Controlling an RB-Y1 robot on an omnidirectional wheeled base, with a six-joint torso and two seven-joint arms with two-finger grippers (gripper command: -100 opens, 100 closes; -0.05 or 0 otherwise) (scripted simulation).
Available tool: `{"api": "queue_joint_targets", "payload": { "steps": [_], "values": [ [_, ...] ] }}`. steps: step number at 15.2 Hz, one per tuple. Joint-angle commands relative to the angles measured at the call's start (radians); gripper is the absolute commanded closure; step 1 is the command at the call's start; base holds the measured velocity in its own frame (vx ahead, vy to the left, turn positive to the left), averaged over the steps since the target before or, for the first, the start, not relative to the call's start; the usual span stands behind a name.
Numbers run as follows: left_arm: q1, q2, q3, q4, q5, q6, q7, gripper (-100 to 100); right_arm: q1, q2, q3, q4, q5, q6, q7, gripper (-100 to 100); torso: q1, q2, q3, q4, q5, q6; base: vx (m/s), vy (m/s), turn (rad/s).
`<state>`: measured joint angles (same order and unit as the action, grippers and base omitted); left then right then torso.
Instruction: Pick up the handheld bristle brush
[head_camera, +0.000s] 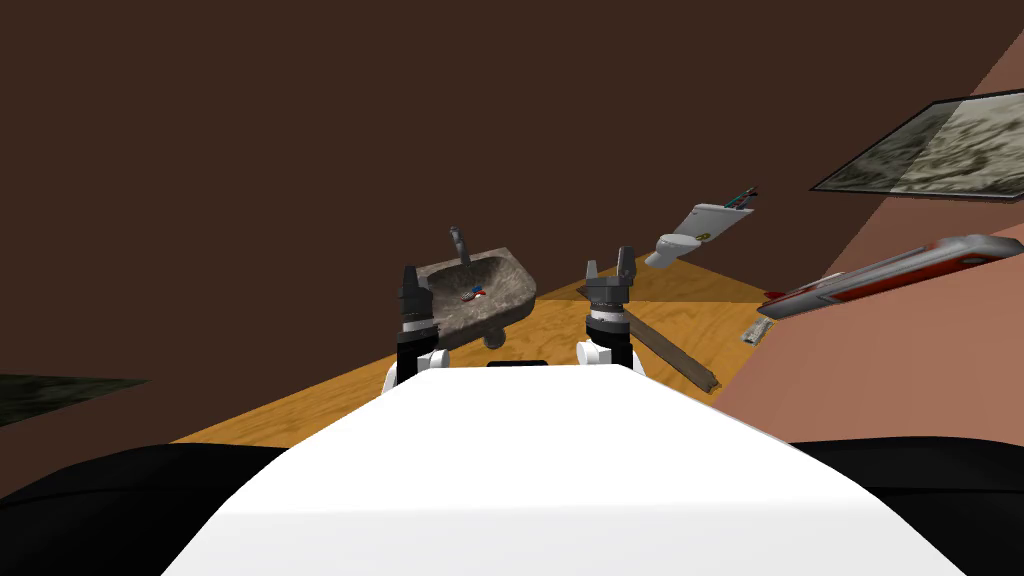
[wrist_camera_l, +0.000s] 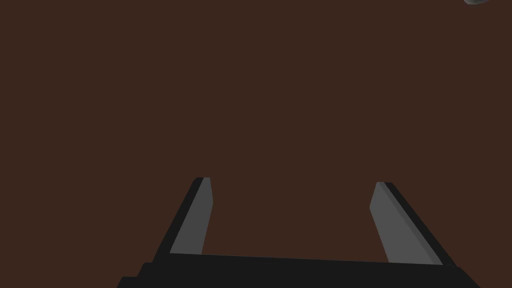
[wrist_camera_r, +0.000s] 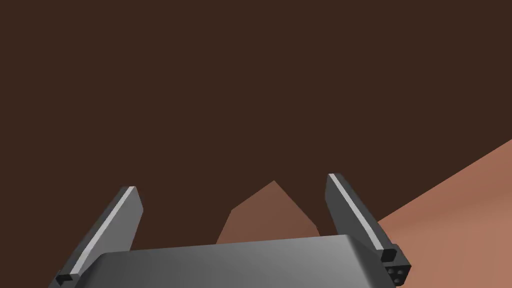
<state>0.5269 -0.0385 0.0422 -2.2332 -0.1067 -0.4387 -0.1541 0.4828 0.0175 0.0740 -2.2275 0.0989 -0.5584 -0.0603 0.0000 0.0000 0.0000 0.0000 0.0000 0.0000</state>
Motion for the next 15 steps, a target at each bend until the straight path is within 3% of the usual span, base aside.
{"api": "queue_joint_targets", "payload": {
  "steps": [1,2,4,5,10,15],
  "values": [
    [-0.002,0.045,0.007,0.001,-0.004,0.011,-0.001,-100,0.000,0.000,0.000,0.000,0.000,0.000,0.000,0,0.000,0.000,0.000,0.000,0.000,0.000,0.006,-0.004,0.011],
    [-0.002,0.045,0.007,0.001,-0.004,0.011,-0.001,-100,0.000,0.000,0.000,0.000,0.000,0.000,0.000,0,0.000,0.000,0.000,0.000,0.000,0.000,0.013,-0.008,0.016],
    [-0.005,0.100,0.025,0.005,-0.013,0.037,-0.002,-100,0.000,0.000,0.000,0.000,0.000,0.000,0.000,0,0.000,-0.001,-0.001,0.000,0.000,0.000,0.032,-0.021,0.020],
    [-0.005,0.108,0.025,0.005,-0.013,0.037,-0.002,-100,0.000,0.000,0.000,0.000,0.000,0.000,0.000,0,-0.001,-0.002,-0.001,0.000,0.000,0.000,0.049,-0.027,0.019],
    [-0.013,0.214,0.082,0.018,-0.038,0.130,-0.007,-100,0.000,0.000,0.000,0.000,0.000,0.000,0.000,0,-0.003,-0.005,-0.003,-0.001,-0.001,0.000,0.065,-0.044,0.025],
    [-0.016,0.252,0.120,0.028,-0.052,0.197,-0.010,-100,0.000,0.000,0.000,0.000,0.000,0.000,0.000,0,-0.004,-0.006,-0.003,-0.001,-0.001,0.000,0.077,-0.053,0.016]
  ]
}}
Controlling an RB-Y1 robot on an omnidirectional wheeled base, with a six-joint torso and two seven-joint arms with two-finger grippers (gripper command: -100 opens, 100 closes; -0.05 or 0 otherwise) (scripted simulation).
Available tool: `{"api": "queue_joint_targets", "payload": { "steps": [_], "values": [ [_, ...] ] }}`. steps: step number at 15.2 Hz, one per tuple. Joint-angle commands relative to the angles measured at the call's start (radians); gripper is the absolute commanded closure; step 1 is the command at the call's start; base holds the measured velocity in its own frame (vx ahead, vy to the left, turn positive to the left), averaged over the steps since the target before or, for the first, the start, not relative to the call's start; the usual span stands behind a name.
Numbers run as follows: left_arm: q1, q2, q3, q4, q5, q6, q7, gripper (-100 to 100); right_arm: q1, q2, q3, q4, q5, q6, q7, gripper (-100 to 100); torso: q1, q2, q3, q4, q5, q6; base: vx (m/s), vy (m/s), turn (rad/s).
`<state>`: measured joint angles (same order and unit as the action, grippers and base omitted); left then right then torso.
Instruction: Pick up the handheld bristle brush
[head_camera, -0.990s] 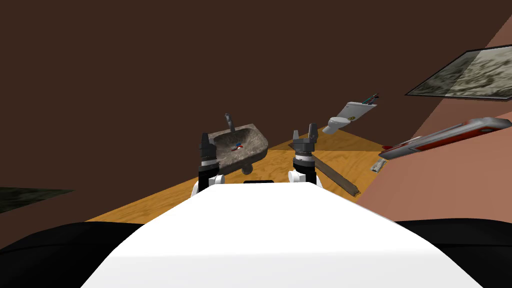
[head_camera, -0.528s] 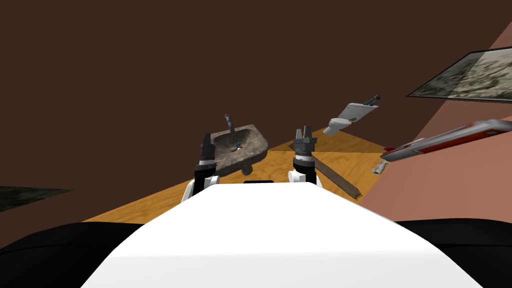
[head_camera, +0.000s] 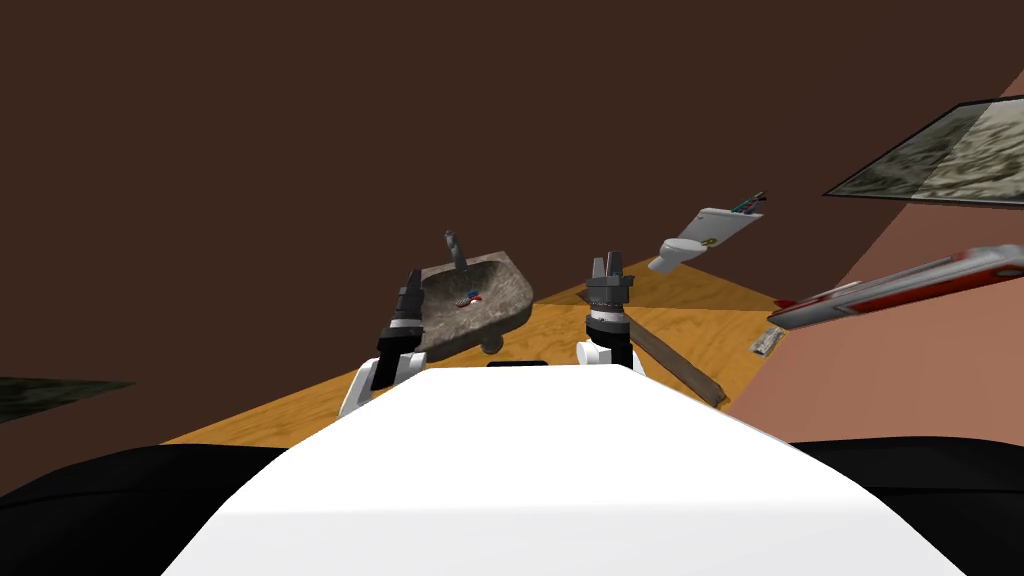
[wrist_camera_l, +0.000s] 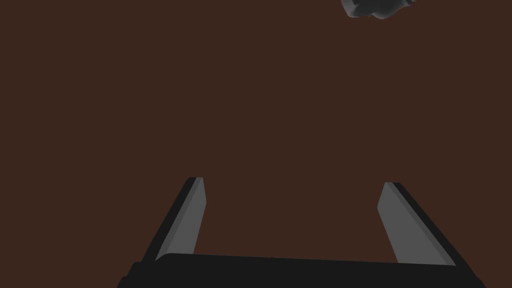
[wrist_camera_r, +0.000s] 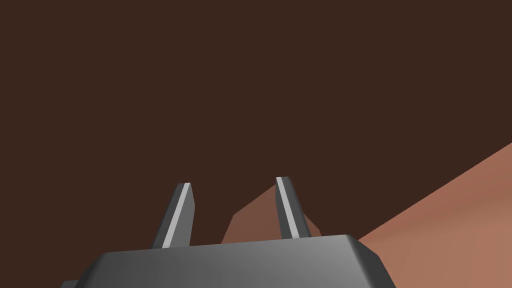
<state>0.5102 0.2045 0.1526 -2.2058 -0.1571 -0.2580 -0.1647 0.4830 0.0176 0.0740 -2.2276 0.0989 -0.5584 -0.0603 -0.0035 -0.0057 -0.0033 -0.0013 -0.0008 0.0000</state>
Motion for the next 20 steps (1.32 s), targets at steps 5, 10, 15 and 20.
{"api": "queue_joint_targets", "payload": {
  "steps": [5,10,15,20],
  "values": [
    [-0.002,0.048,0.072,0.019,-0.020,0.122,-0.006,-100,0.000,0.000,0.000,0.000,0.000,0.000,0.000,0,0.000,0.000,0.000,0.000,0.000,0.000,0.076,-0.053,0.008],
    [-0.001,0.061,0.116,0.033,-0.029,0.222,-0.010,-100,0.000,0.000,0.000,0.000,0.000,0.000,0.000,0,-0.002,-0.002,-0.001,0.000,0.000,0.000,0.100,-0.069,-0.003],
    [0.002,0.066,0.161,0.049,-0.035,0.318,-0.015,-100,0.000,0.000,0.000,0.000,0.000,0.000,0.000,0,0.000,0.000,0.000,0.000,0.000,0.000,0.080,-0.054,-0.014],
    [0.007,0.064,0.205,0.067,-0.037,0.402,-0.020,-100,0.000,0.000,0.000,0.000,0.000,0.000,0.000,0,0.001,0.001,0.000,0.000,0.000,0.000,0.071,-0.048,-0.016]
  ]
}}
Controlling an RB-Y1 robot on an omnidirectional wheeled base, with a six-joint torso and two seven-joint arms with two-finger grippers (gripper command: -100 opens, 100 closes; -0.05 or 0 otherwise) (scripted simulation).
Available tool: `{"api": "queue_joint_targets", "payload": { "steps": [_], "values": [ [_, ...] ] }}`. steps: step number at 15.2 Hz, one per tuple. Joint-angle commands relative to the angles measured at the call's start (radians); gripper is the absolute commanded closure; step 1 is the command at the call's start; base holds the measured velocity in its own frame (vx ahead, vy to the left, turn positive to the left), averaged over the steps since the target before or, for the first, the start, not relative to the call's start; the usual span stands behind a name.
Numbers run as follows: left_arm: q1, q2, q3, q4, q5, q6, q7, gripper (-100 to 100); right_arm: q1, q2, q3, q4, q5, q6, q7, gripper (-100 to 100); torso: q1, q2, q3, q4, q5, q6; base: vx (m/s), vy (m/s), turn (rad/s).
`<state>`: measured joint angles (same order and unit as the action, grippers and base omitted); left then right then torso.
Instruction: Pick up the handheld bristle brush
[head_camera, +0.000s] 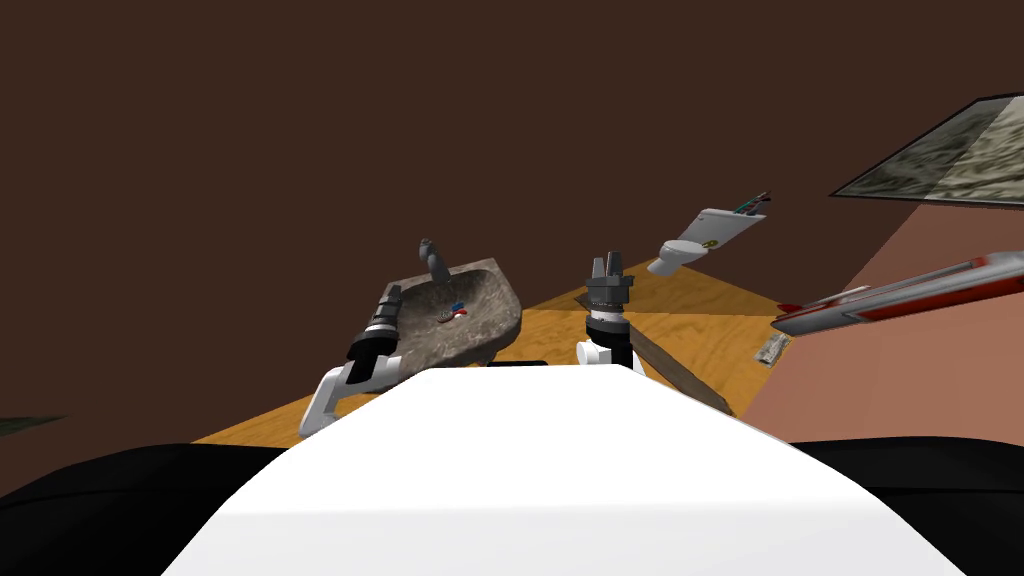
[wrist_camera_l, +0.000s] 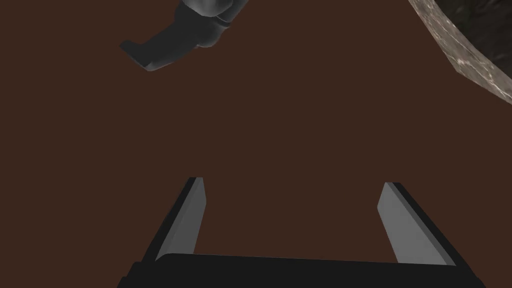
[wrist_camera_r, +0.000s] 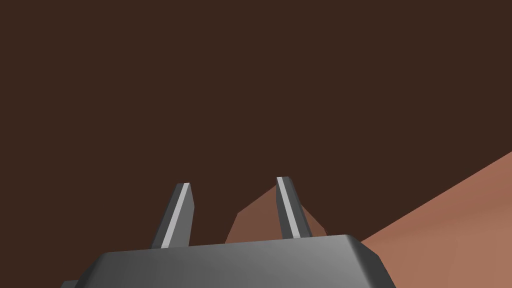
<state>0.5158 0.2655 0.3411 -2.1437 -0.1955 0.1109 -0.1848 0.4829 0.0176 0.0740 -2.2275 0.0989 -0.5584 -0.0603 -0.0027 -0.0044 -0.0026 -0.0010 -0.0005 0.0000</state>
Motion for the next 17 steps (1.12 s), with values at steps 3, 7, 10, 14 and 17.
{"api": "queue_joint_targets", "payload": {
  "steps": [3,7,10,14,17],
  "values": [
    [0.005,0.000,0.038,0.014,0.002,0.086,-0.003,-100,0.000,0.000,0.000,0.000,0.000,0.000,0.000,0,0.000,0.000,0.000,0.000,0.000,0.000,0.072,-0.043,-0.027],
    [0.009,-0.004,0.059,0.023,0.004,0.153,-0.006,-100,0.000,0.000,0.000,0.000,0.000,0.000,0.000,0,-0.001,-0.003,-0.002,-0.001,0.000,0.000,0.093,-0.056,-0.035],
    [0.019,-0.017,0.100,0.042,0.010,0.230,-0.012,-100,0.000,0.000,0.000,0.000,0.000,0.000,0.000,0,-0.002,-0.003,-0.001,-0.001,0.000,0.000,0.099,-0.066,-0.054],
    [0.031,-0.034,0.138,0.061,0.021,0.339,-0.017,-100,0.000,0.000,0.000,0.000,0.000,0.000,0.000,0,-0.002,-0.005,-0.003,-0.001,-0.001,0.000,0.127,-0.068,-0.066],
    [0.038,-0.045,0.155,0.071,0.028,0.403,-0.020,-100,0.000,0.000,0.000,0.000,0.000,0.000,0.000,0,-0.001,-0.003,-0.002,-0.001,0.000,0.000,0.092,-0.048,-0.047]
  ]
}}
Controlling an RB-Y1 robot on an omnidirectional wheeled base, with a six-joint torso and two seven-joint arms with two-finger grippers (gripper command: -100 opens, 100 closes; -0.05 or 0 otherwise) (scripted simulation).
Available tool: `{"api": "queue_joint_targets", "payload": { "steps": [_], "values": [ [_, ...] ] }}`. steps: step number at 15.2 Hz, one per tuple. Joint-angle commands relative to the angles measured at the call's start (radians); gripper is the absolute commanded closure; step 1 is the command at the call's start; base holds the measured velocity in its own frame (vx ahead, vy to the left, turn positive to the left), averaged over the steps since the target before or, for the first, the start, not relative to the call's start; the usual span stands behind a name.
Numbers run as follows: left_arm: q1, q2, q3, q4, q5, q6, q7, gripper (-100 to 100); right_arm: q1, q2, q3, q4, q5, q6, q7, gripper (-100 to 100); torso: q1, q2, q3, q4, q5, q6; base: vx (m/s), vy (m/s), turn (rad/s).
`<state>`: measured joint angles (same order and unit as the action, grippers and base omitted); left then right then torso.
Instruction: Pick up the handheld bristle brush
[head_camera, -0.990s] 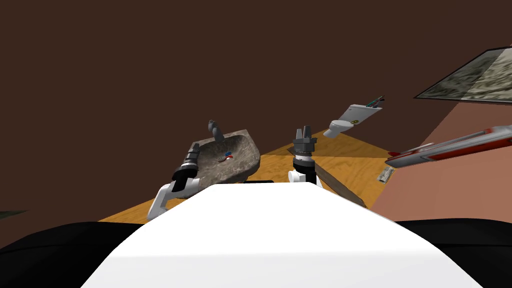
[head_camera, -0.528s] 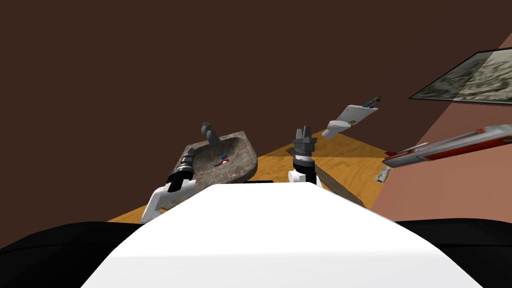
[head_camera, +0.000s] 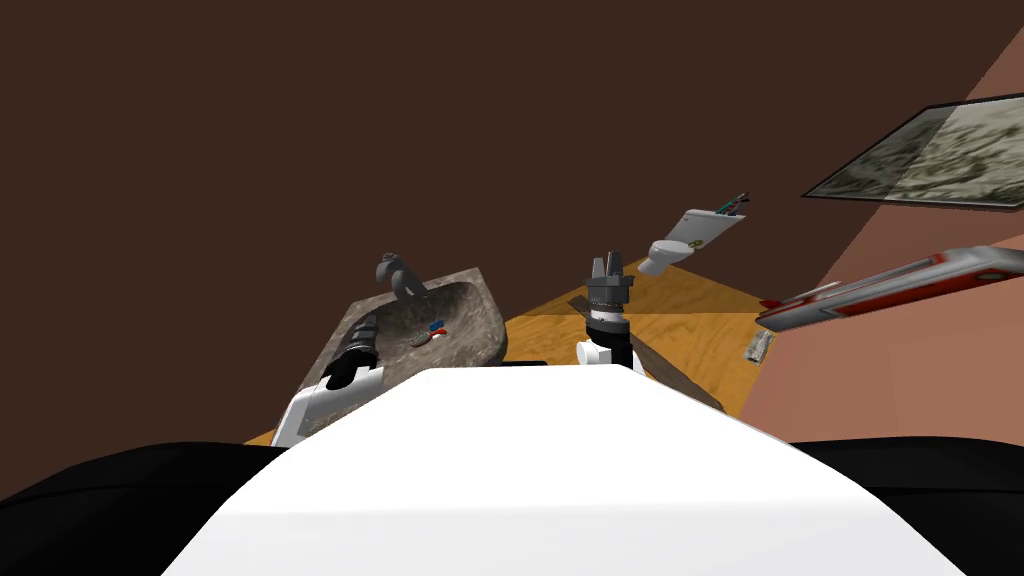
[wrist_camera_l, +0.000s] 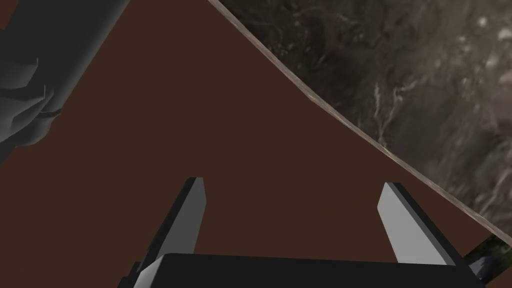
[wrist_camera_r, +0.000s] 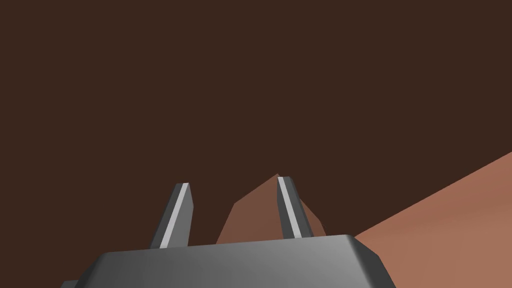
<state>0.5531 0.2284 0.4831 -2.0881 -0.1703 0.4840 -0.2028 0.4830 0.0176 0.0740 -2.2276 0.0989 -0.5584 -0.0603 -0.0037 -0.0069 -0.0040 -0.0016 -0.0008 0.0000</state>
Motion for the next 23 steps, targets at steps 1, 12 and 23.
{"api": "queue_joint_targets", "payload": {
  "steps": [1,12,23],
  "values": [
    [0.000,-0.007,0.013,0.016,0.003,0.045,-0.002,-100,0.000,0.000,0.000,0.000,0.000,0.000,0.000,0,0.000,0.000,0.000,0.000,0.000,0.000,0.097,-0.037,-0.068],
    [0.031,-0.052,0.075,0.054,0.039,0.243,-0.013,-100,0.000,0.000,0.000,0.000,0.000,0.000,0.000,0,0.000,0.000,0.000,0.000,0.000,0.000,0.089,-0.041,-0.064],
    [0.064,-0.092,0.120,0.089,0.084,0.423,-0.023,-100,0.000,0.000,0.000,0.000,0.000,0.000,0.000,0,0.000,0.000,0.000,0.000,0.000,0.000,0.089,-0.031,-0.073]
  ]
}}
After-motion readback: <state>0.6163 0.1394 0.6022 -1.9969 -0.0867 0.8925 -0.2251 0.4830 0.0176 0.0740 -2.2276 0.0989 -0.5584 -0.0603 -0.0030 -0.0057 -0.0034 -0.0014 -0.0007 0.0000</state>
